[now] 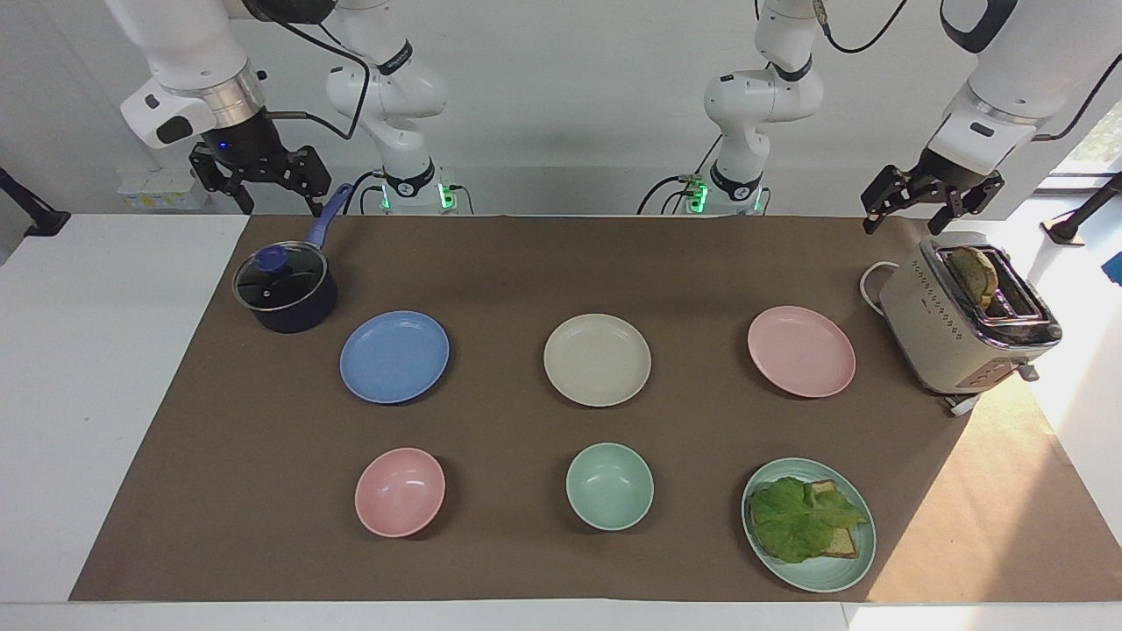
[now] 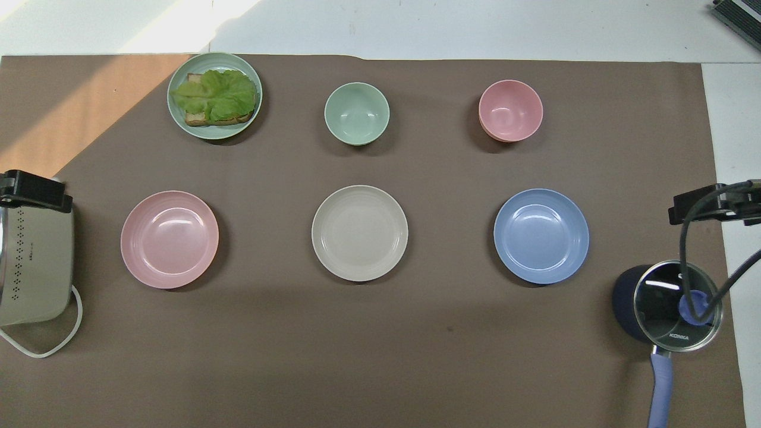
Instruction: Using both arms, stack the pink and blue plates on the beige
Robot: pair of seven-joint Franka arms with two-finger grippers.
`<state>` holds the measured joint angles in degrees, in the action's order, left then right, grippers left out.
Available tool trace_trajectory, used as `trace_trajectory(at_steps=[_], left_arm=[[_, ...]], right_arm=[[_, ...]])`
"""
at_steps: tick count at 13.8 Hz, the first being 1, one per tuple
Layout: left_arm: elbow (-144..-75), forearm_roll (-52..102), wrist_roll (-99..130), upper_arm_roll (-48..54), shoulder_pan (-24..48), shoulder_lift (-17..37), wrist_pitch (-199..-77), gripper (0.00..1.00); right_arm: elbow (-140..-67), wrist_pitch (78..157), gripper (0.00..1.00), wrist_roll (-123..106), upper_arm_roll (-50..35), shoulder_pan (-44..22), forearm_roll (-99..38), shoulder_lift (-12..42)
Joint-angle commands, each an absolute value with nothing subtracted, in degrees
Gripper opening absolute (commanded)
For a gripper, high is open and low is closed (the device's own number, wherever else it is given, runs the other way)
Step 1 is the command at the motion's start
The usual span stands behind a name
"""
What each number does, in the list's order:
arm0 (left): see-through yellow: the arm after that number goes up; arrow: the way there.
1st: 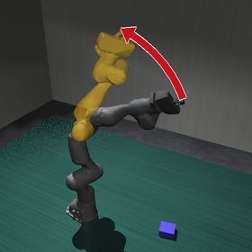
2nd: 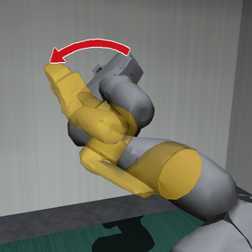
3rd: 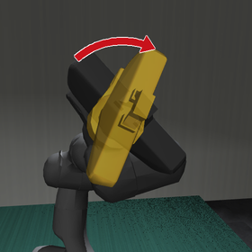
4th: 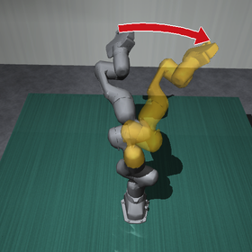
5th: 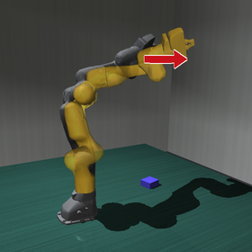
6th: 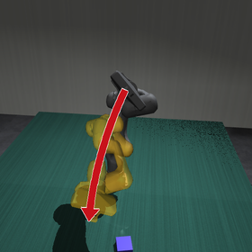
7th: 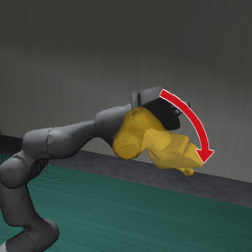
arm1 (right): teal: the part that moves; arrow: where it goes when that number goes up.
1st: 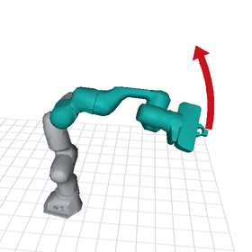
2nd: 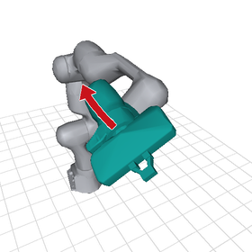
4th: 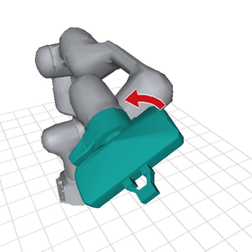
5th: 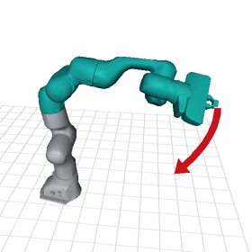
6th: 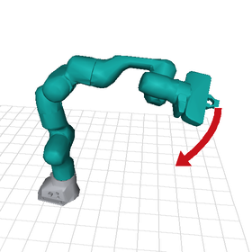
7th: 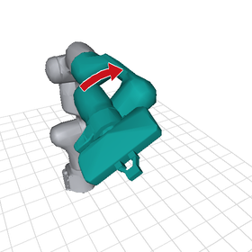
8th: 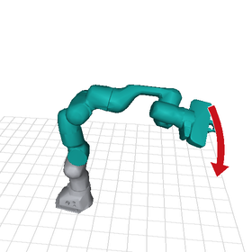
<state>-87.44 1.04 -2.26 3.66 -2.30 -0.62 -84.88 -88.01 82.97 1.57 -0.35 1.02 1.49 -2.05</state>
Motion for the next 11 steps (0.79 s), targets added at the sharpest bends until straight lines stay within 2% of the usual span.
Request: trace_trajectory(at_steps=[1, 8, 11], left_arm=[[-88.1, 1.5, -2.3, 3.1, -1.7, -1.3, -84.3, 1.0], [-89.1, 1.5, -1.8, 3.1, -1.7, -1.7, -84.5, 1.0], [-97.3, 1.5, -2.0, 2.9, -2.0, -3.8, -91.1, 1.0]], right_arm=[[-90.1, 83.6, 1.0, 2.9, -0.1, 1.1, 0.4, -3.7], [-89.8, 84.0, 1.0, 2.9, -0.1, 1.1, 0.4, -3.5], [-89.8, 83.9, 1.0, 3.0, -0.1, 1.1, 0.5, -3.5]])
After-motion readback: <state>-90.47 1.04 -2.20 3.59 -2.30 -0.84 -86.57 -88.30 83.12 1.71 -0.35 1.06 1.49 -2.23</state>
